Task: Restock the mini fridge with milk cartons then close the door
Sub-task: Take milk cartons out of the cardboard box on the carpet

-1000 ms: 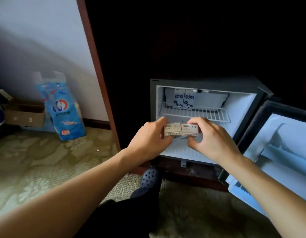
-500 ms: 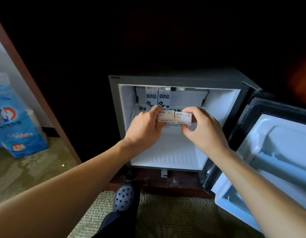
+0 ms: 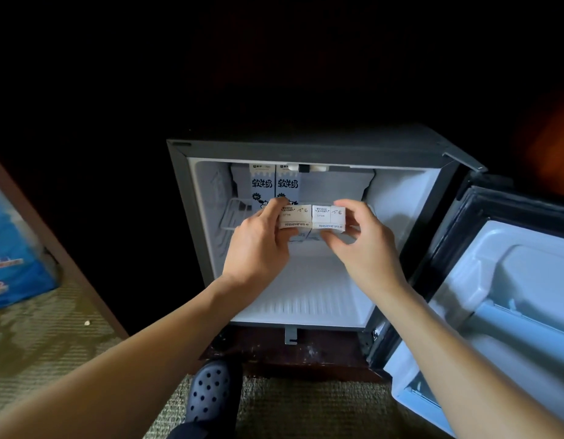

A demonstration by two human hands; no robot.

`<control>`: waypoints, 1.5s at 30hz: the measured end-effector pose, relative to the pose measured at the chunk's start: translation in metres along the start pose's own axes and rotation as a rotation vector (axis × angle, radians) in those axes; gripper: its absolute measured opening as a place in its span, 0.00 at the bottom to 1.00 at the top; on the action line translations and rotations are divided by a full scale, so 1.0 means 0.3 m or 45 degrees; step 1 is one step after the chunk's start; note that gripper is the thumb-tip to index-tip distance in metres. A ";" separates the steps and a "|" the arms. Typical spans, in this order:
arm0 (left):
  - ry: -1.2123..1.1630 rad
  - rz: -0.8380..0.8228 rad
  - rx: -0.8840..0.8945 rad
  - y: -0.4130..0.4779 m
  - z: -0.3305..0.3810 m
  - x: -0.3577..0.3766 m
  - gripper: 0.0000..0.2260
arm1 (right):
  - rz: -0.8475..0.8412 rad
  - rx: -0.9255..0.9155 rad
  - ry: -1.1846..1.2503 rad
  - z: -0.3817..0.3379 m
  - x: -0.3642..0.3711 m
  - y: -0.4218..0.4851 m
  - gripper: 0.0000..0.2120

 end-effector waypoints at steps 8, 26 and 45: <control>-0.373 0.044 -0.231 0.032 -0.019 0.060 0.20 | 0.032 0.105 0.133 0.027 0.076 0.027 0.16; -0.198 0.058 -0.274 0.130 -0.017 0.253 0.13 | 0.045 0.291 0.079 0.173 0.119 0.088 0.24; 0.346 0.048 -0.408 0.172 -0.087 0.292 0.11 | -0.018 0.424 -0.461 0.212 0.184 0.130 0.16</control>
Point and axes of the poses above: each hand's wrist, its own y-axis towards the middle knuckle, its own x-axis out of the palm, z = x × y, the point moved 3 cm from there along y, towards the middle knuckle, and after that the axes turned 2 degrees about -y, right-handed, at the moved point
